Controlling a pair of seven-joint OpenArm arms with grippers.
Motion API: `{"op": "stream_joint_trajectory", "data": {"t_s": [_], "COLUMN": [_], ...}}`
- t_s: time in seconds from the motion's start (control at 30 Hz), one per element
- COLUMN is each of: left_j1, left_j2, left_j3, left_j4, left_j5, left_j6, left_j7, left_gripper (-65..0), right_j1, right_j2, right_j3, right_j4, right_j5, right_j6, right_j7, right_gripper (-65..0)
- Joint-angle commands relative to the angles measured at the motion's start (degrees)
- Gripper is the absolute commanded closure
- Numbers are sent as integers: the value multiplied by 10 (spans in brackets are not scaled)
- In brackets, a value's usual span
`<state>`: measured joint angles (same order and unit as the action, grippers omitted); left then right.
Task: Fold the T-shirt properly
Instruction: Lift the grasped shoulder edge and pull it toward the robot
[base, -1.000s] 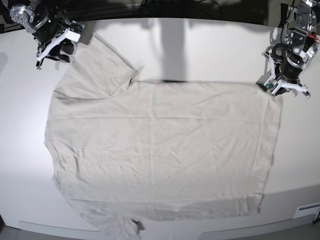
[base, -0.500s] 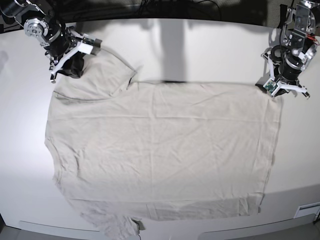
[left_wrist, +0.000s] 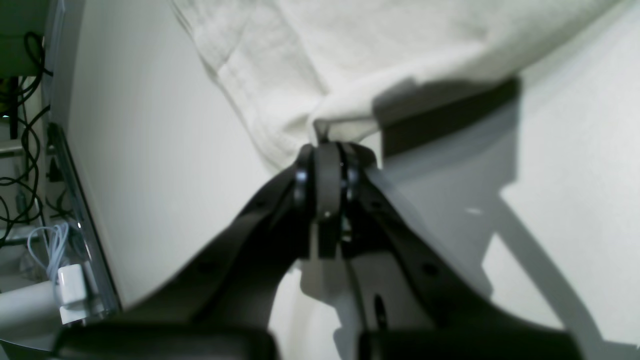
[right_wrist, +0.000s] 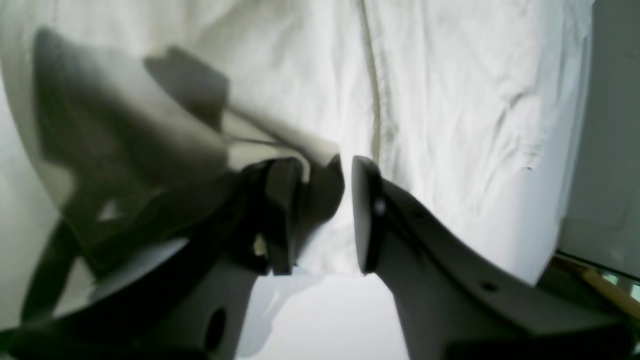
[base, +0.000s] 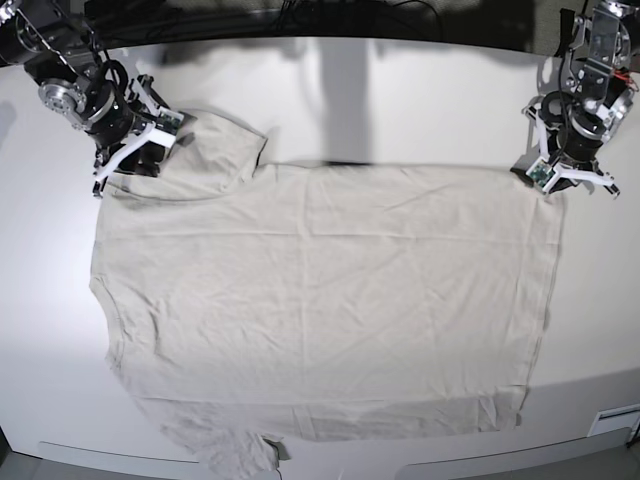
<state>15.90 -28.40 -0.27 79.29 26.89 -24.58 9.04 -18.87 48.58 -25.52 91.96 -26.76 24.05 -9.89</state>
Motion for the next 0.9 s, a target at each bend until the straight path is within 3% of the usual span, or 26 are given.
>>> {"op": "stream_joint_trajectory", "data": {"t_s": [0.0, 0.1, 0.23, 0.33, 0.47, 0.57, 0.63, 0.7, 0.87], "left_j1": [11, 12, 12, 13, 19, 51, 82, 114, 175], "left_j2": [-2, -2, -2, -4, -22, -55, -80, -97, -95], "left_j3": [4, 4, 4, 3, 2, 2, 2, 2, 2], "left_j4": [-7, -7, -7, -7, -1, 29, 58, 89, 138], "left_j5": [5, 5, 4, -19, -115, -189, -231, -246, -244], "left_j6": [-39, -40, -40, -40, -40, -37, -3, 33, 58], "left_j7": [47, 47, 47, 47, 66, 62, 57, 57, 59], "left_gripper": [0, 0, 0, 0, 0, 0, 0, 0, 0], "right_j1": [-2, -2, -2, -3, -14, -47, -76, -110, -216], "right_j2": [8, 8, 8, 13, 36, 52, 54, 54, 54], "right_j3": [0, 0, 0, 0, 2, 20, 43, 71, 149], "right_j4": [0, 0, 0, 1, 11, 31, 49, 70, 125], "right_j5": [5, 49, 155, 188, 216, 217, 217, 228, 247], "right_j6": [19, -16, -97, -145, -150, -151, -151, -151, -151], "right_j7": [-5, -10, -33, -32, -32, -30, -30, -30, -25], "right_gripper": [-130, -4, 0, 0, 0, 0, 0, 0, 0]}}
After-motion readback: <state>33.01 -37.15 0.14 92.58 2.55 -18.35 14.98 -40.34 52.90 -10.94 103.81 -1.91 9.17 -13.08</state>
